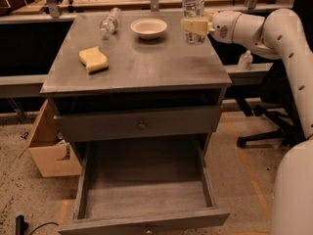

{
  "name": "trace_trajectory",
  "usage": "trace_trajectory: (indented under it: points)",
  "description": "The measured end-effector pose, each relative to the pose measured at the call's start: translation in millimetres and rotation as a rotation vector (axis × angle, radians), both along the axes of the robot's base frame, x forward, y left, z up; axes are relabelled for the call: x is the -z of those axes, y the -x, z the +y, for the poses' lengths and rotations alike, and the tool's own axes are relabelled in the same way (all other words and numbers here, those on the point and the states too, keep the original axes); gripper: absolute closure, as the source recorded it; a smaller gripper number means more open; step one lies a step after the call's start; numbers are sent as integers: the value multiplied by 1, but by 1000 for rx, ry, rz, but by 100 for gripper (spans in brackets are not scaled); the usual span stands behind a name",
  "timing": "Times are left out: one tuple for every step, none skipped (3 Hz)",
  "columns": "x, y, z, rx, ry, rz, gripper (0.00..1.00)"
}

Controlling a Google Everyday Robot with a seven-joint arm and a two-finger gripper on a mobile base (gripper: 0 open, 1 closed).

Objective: Place blue plastic bottle into middle drawer

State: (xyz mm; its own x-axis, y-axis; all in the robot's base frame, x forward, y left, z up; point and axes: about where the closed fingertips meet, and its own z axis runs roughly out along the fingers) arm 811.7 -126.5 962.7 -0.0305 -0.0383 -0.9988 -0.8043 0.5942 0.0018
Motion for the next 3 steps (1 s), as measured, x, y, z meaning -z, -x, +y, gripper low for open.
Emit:
trace_trajectory:
  points:
    - [0, -1, 1, 0, 1, -1, 100]
    - [-10, 23, 20, -56, -39, 12, 100]
    - [-68, 92, 16, -40, -153, 42, 100]
